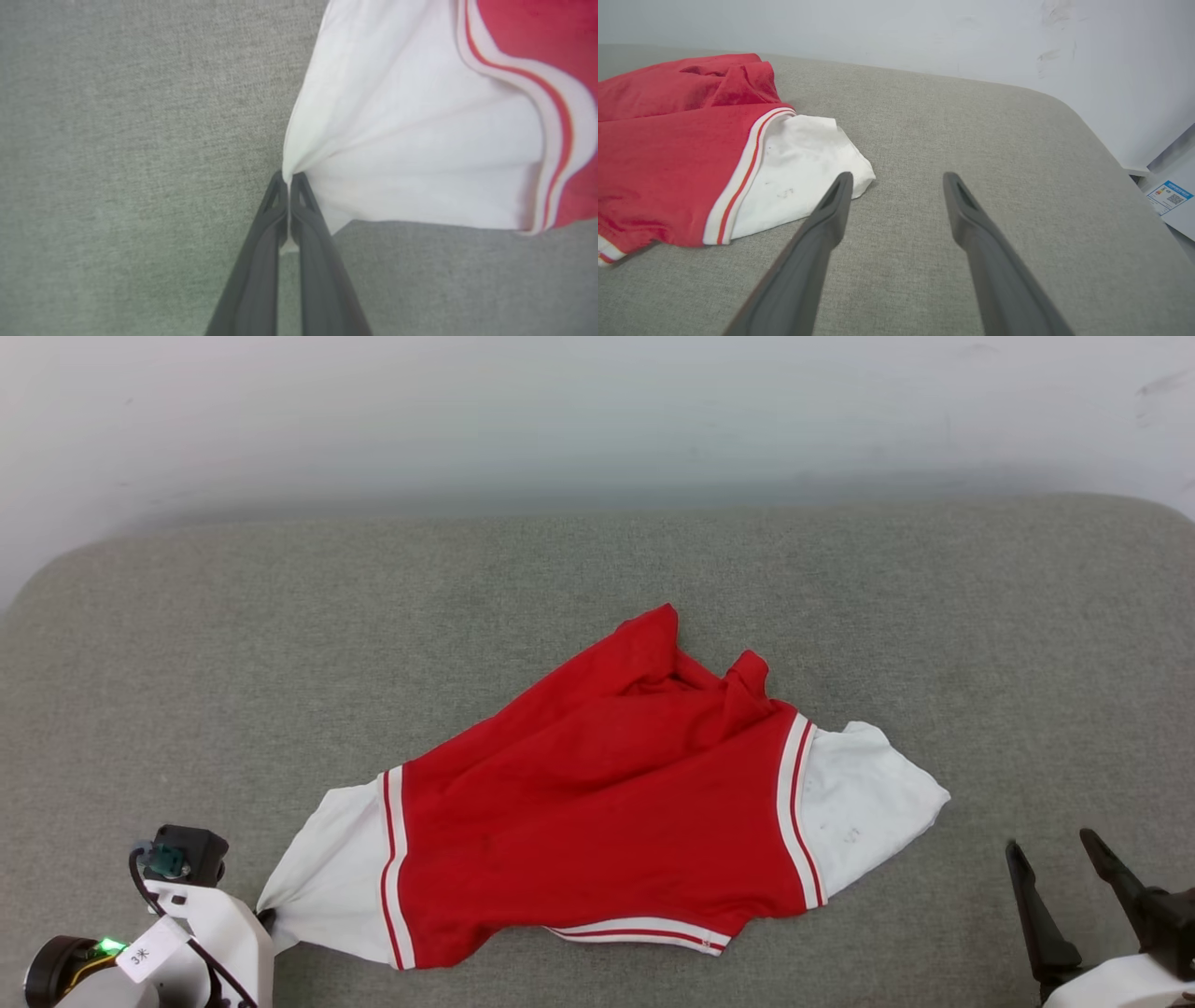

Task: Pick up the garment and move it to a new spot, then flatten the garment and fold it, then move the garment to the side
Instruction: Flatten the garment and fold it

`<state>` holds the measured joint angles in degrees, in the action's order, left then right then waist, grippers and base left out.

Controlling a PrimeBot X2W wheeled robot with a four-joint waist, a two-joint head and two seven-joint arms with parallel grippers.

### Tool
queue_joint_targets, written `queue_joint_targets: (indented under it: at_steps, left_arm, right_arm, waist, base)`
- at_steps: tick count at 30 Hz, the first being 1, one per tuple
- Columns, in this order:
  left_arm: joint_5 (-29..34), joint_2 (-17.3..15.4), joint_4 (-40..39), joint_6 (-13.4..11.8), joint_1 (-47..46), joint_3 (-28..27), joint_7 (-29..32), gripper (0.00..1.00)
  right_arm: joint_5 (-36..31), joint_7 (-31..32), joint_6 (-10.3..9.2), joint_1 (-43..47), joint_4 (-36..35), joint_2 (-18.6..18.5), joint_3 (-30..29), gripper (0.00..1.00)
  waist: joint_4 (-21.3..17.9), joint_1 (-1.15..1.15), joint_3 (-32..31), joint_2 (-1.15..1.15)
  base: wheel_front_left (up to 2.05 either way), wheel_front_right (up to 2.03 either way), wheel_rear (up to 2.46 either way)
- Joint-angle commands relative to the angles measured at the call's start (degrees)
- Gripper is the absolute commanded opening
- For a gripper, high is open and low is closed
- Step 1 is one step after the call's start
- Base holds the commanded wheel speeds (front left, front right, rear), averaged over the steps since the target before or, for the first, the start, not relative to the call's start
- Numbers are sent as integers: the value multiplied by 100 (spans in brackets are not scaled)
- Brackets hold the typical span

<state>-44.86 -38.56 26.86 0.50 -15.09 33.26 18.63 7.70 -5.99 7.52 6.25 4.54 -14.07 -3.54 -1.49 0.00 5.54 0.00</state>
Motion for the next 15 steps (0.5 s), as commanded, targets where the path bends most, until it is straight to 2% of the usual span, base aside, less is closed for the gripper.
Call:
queue_joint_targets:
  at_steps: [1,2,9,10,15]
  left_arm:
    - [22,113,117,33,-26,39,-105,35]
    - [62,141,165,25,-57,18,-244,100]
    - [303,276,131,-169,-7,-122,-1319,100]
    - [421,313,-57,-319,78,-163,-1696,100]
    - [688,392,-499,-685,157,-232,-2342,100]
  right_arm:
    - [40,25,-6,-88,-31,-58,10,100]
    - [47,25,-6,-112,-47,-83,16,100]
    - [217,175,-6,-385,-297,-497,37,100]
    - [275,314,-6,-609,-440,-844,127,100]
    - [644,893,-6,-1070,-685,-1556,449,100]
  waist:
    - [16,0,-46,0]
    - [22,0,-80,0]
    - [105,0,-348,0]
    - [158,0,-428,0]
    - [280,0,-420,0]
  base:
    - [0,0,0]
    - [0,0,0]
    - [0,0,0]
    - [0,0,0]
    - [0,0,0]
